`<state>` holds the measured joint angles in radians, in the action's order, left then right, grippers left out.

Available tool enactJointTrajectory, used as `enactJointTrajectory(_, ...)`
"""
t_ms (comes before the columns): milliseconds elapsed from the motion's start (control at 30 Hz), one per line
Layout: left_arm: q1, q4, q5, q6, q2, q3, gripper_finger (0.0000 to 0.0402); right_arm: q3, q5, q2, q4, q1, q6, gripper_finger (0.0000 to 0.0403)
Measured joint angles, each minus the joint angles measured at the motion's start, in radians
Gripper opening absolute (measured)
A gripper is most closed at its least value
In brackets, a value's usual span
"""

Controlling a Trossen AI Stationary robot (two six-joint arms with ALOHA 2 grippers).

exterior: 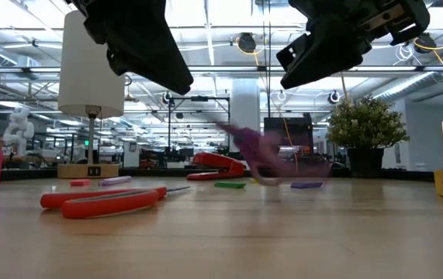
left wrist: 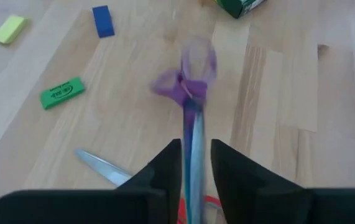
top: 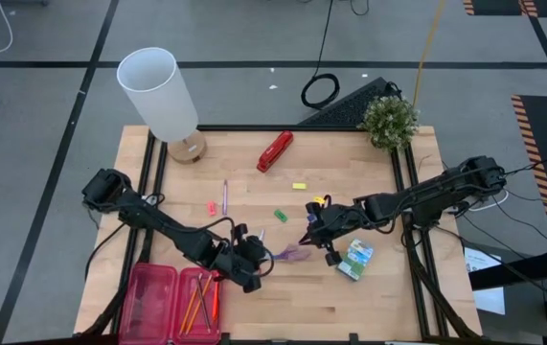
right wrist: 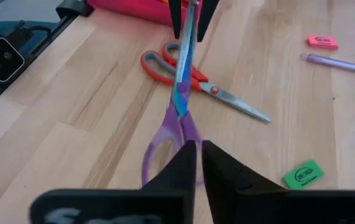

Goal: Pack school essentials
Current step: Put the purple scissors into the red supply box

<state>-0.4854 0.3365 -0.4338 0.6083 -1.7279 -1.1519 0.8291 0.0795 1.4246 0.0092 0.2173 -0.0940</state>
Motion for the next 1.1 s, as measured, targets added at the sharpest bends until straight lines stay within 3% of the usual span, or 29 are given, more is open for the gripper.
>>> enactJointTrajectory(167, 0.0, 0.03, 0.022, 0.006, 0.0, 0.0, 0.0119, 0.0, 0.001, 0.0, -0.01, 0.0, 0.0, 0.0004)
enactJointTrajectory(467, -0.009, 0.049, 0.015, 0.023, 0.0, 0.0, 0.0118, -0.008, 0.007, 0.03, 0.003, 0.056, 0.087, 0.001)
enactJointTrajectory(700, -0.013, -0.004, -0.004, 0.023, -0.072, 0.001, 0.0153, -0.044, -0.251, 0.17, 0.17, 0.194, 0.091, 0.0079)
enactJointTrajectory(900, 0.001, -0.032, -0.005, 0.003, -0.164, 0.001, 0.0217, -0.037, -0.221, 0.244, 0.28, 0.158, 0.133, 0.0151)
enactJointTrajectory(1100, 0.042, -0.071, 0.001, -0.004, -0.226, 0.001, 0.0247, -0.038, -0.207, 0.274, 0.264, 0.125, 0.134, 0.0175)
